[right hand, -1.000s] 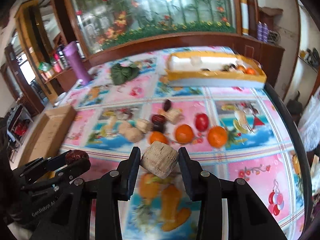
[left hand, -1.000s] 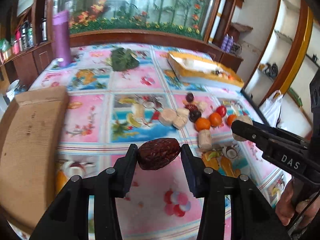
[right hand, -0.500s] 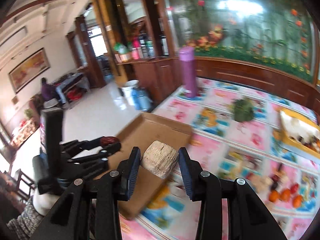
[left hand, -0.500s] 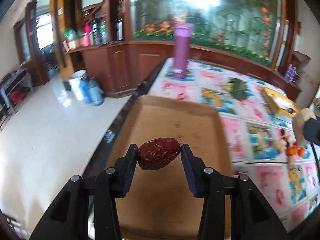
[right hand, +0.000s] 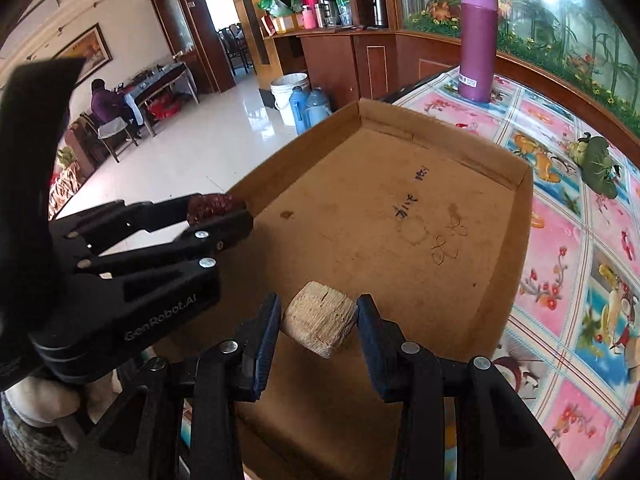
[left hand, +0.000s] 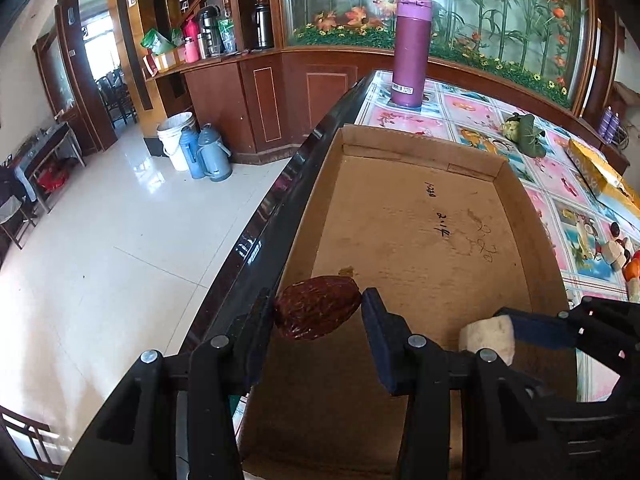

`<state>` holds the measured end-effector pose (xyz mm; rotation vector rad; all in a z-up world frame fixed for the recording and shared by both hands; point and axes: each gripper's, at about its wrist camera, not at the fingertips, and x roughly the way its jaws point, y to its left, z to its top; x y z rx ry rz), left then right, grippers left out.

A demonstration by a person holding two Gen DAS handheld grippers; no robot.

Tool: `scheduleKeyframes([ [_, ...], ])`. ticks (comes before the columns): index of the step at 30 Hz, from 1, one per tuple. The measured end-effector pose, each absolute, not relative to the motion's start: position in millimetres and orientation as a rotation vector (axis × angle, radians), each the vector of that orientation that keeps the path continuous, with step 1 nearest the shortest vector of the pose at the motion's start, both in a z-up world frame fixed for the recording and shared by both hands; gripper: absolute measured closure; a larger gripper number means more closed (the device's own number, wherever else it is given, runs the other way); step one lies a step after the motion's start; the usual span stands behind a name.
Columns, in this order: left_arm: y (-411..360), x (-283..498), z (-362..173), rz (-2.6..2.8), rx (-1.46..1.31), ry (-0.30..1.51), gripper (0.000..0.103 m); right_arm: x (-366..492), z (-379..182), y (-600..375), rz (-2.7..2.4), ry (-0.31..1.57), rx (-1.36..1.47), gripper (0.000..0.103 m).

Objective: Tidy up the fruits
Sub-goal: 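Carry the date and cube into the cardboard tray and open both grippers, then move both open grippers back over the fruit pile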

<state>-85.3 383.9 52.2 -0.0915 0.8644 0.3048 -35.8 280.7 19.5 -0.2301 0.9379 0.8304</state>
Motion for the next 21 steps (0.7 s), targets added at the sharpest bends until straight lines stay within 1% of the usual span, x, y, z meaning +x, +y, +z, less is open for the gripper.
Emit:
scheduleKeyframes([
  [6, 389, -86, 52, 0.297, -0.110, 0.857, 0.058, -38, 9, 286, 0.812, 0.936, -0.270, 0.059],
  [8, 389, -86, 52, 0.297, -0.111, 0.859, 0.056, -41, 10, 286, 0.811, 0.926, -0.269, 0.059],
  [9, 389, -86, 53, 0.297, -0.117, 0.861, 0.052, -41, 11, 286, 0.811, 0.923, -0.268, 0.059],
  [10, 388, -85, 54, 0.295, -0.127, 0.861, 0.050, -42, 11, 285, 0.810, 0.919, -0.268, 0.058],
  [12, 388, -87, 58, 0.294, -0.141, 0.856, 0.046, -42, 14, 284, 0.808, 0.899, -0.268, 0.048],
  [13, 388, -88, 60, 0.297, -0.145, 0.851, 0.044, -43, 17, 283, 0.808, 0.884, -0.267, 0.040],
  [14, 388, -90, 64, 0.302, -0.153, 0.843, 0.043, -46, 20, 280, 0.809, 0.868, -0.265, 0.038],
  [17, 387, -97, 77, 0.302, -0.184, 0.817, 0.037, -51, 31, 273, 0.810, 0.831, -0.258, 0.038],
  [19, 387, -102, 86, 0.304, -0.203, 0.797, 0.032, -53, 38, 266, 0.809, 0.809, -0.250, 0.038],
  [21, 387, -107, 95, 0.304, -0.224, 0.771, 0.030, -55, 46, 254, 0.802, 0.792, -0.234, 0.037],
])
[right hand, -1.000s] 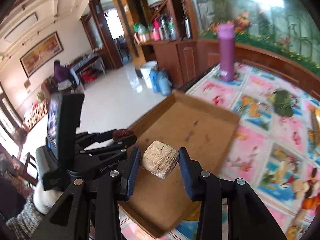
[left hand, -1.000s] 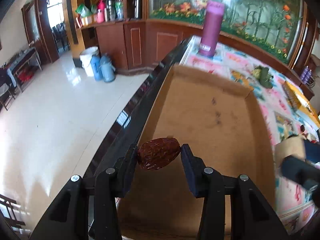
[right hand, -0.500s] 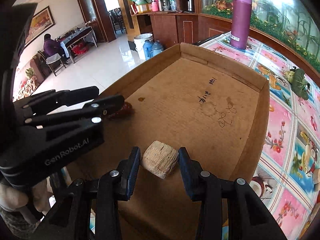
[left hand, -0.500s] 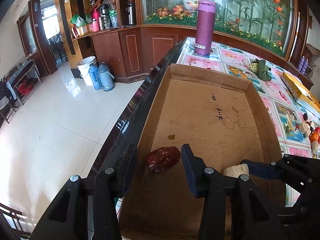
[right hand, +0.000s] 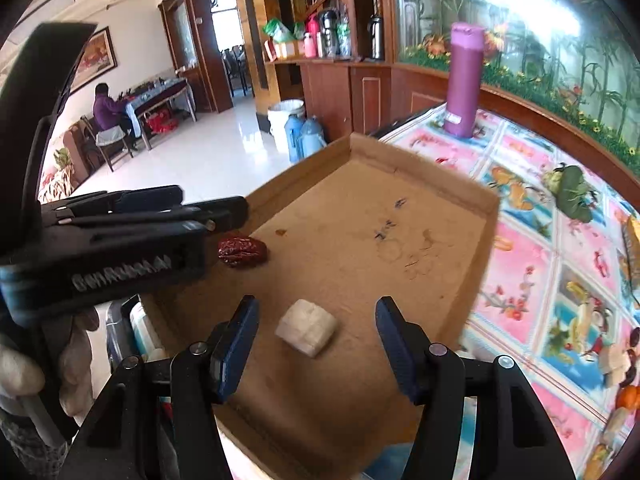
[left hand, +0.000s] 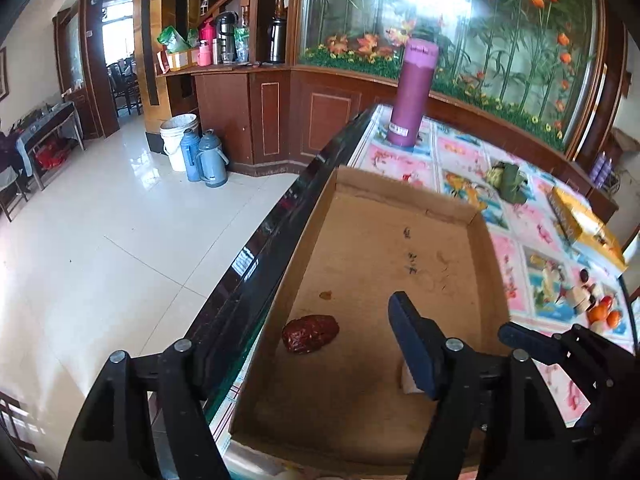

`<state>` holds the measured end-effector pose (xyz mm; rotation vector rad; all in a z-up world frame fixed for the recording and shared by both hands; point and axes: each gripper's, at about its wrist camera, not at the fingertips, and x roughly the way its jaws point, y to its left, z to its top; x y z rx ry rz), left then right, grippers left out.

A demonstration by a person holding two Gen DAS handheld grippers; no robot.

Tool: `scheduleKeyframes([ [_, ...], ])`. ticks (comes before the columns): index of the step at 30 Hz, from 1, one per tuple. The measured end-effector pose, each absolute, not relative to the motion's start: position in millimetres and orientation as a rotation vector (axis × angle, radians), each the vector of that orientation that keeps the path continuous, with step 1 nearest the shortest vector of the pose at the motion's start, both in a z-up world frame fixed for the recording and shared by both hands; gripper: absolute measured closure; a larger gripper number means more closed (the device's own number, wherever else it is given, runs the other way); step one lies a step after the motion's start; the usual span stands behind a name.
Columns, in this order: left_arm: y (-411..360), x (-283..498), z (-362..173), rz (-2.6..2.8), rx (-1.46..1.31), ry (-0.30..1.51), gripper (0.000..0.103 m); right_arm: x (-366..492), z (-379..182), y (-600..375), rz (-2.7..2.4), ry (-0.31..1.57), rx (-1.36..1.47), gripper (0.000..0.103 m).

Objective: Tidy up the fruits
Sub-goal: 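Move both open grippers back over the fruit pile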

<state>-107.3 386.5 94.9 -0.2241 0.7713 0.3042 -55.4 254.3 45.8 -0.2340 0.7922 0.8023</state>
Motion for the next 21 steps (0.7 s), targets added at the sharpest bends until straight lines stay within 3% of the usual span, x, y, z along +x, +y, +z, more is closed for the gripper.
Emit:
scheduleKeyframes([
  [9, 357, -115, 125, 0.242, -0.284, 0.726, 0.024, -51, 69, 157, 0.694, 0.754, -0.103, 0.030],
  [21, 207, -57, 108, -0.019, -0.134, 0.820, 0.024, -30, 51, -69, 0.264, 0.828, 0.102, 0.030],
])
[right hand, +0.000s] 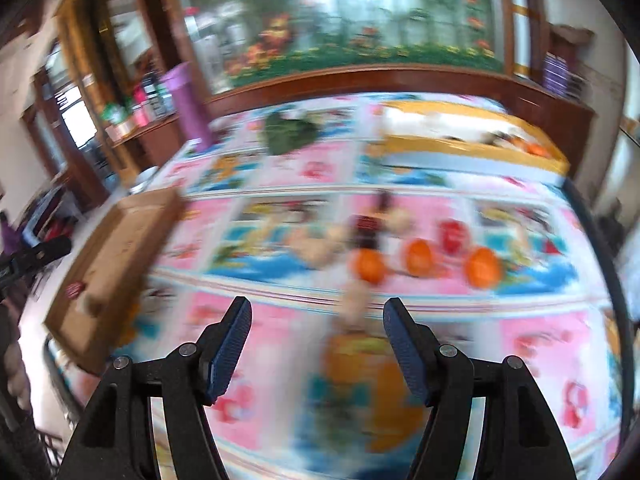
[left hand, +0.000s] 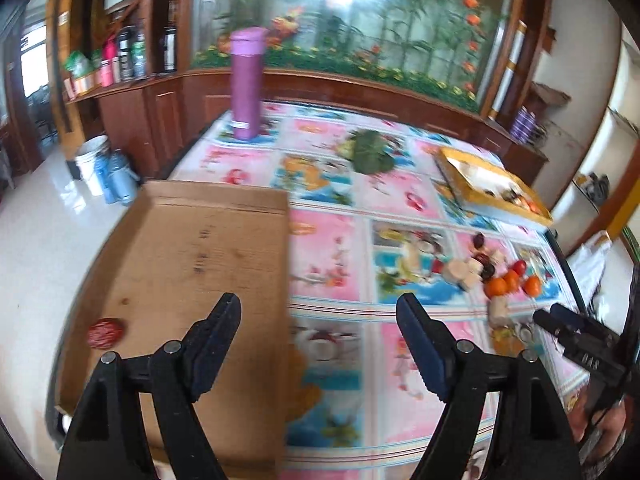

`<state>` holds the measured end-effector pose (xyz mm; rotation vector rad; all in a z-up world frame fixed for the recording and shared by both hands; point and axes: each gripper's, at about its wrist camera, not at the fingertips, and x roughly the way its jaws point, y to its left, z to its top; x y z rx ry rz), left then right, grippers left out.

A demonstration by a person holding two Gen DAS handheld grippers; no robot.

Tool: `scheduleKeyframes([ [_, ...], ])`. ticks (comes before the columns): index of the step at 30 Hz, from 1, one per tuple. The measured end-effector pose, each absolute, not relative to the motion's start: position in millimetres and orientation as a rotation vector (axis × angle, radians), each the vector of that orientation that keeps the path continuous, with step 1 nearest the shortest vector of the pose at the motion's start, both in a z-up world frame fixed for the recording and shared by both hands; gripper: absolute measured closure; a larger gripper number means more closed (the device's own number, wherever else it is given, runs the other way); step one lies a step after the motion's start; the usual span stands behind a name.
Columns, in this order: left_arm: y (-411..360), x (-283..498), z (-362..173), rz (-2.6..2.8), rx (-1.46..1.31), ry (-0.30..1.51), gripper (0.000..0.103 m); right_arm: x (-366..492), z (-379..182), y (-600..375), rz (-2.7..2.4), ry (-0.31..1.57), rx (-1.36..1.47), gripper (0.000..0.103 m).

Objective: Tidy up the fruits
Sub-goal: 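Move both open grippers back over the fruit pile, then grasp a round beige cake with the left gripper while the right grasps an orange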

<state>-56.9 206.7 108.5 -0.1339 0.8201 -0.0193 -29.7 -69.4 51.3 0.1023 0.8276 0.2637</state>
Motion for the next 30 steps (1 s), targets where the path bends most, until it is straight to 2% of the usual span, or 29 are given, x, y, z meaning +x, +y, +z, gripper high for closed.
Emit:
scheduleKeyframes([
  [9, 108, -14, 70, -0.161, -0.040, 0.922, 0.024, -2, 37, -183, 0.067, 0.860, 0.256, 0.031],
  [18, 29, -5, 45, -0.321, 0.056, 0.940, 0.024, 36, 18, -179, 0.077, 0.895, 0.229, 0.031],
  [21, 13, 2, 36, -0.351, 0.058, 0.948, 0.025, 45, 14, -173, 0.077, 0.883, 0.196, 0.039],
  [24, 6, 12, 25, -0.369, 0.035, 0.969, 0.029, 48, 12, -172, 0.089, 0.856, 0.202, 0.043],
  [26, 3, 17, 18, -0.369, 0.029, 0.987, 0.036, 49, 11, -170, 0.101, 0.847, 0.199, 0.044],
  [28, 0, 21, 12, -0.376, 0.027, 1.011, 0.049, 50, 9, -168, 0.114, 0.845, 0.195, 0.044],
  [30, -4, 20, 12, -0.370, 0.040, 0.993, 0.050, 50, 8, -167, 0.127, 0.847, 0.195, 0.044],
])
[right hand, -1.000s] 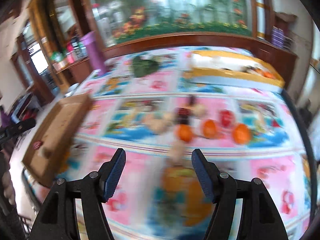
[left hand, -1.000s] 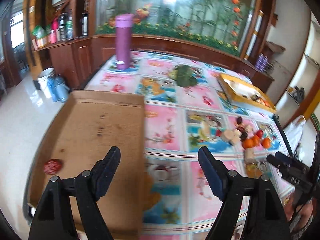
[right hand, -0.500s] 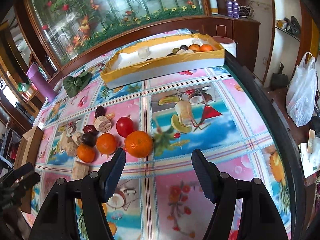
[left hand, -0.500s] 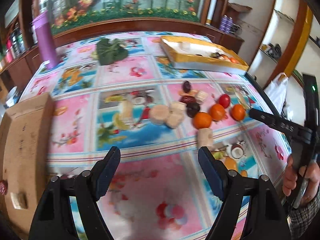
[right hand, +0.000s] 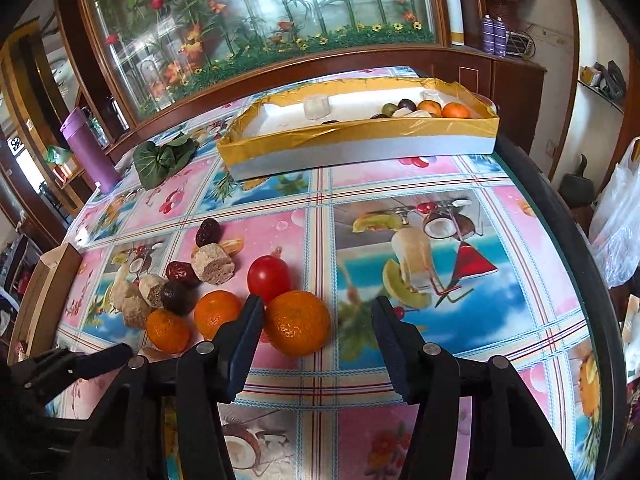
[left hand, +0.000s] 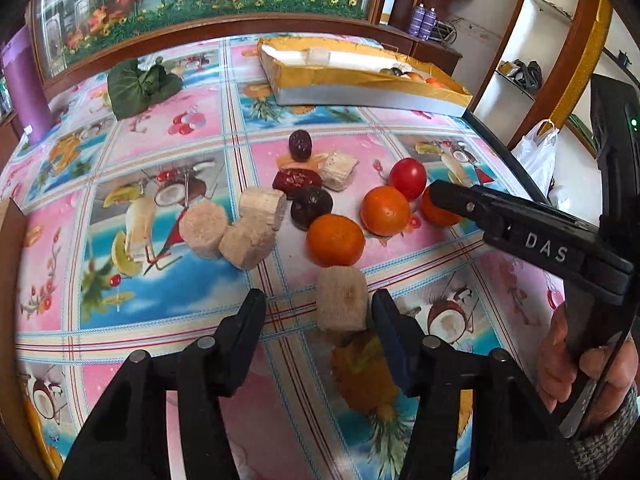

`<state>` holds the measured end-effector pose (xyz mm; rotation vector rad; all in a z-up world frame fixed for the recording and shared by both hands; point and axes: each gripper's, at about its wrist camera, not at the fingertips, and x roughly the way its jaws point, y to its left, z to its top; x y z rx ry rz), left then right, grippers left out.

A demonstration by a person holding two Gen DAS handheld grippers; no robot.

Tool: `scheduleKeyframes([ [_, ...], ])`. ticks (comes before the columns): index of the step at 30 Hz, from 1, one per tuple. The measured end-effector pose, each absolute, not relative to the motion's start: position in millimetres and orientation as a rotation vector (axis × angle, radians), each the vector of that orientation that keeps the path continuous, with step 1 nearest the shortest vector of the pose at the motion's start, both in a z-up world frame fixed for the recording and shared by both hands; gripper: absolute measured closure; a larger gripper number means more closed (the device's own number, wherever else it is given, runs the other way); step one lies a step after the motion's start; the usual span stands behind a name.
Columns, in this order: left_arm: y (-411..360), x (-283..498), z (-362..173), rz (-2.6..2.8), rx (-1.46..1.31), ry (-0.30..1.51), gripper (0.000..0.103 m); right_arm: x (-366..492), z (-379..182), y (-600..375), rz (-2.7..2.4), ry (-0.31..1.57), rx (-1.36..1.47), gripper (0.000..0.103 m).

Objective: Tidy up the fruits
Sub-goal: 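Grasp a round beige cake with the left gripper while the right grasps an orange, then carry the cake and orange into the cardboard tray and open both grippers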

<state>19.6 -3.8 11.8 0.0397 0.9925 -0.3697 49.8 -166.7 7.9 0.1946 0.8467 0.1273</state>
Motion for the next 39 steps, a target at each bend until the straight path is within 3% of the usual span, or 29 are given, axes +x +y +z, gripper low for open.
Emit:
scheduleKeyframes([
  [3, -7, 19, 11, -0.372, 0.042, 0.988, 0.051, 49, 6, -163, 0.142, 0.854, 0.191, 0.045],
  [5, -9, 18, 10, -0.366, 0.055, 0.974, 0.052, 49, 4, -160, 0.159, 0.863, 0.191, 0.053],
  [9, -8, 17, 10, -0.350, 0.067, 0.960, 0.078, 50, 0, -154, 0.172, 0.882, 0.177, 0.067],
  [24, 42, -18, 43, -0.298, -0.047, 0.918, 0.077, 41, 3, -148, 0.127, 0.850, 0.136, 0.068],
  [39, 148, -92, 140, -0.170, -0.171, 0.696, 0.077, -28, 107, -99, 0.304, 0.701, 0.207, 0.067],
])
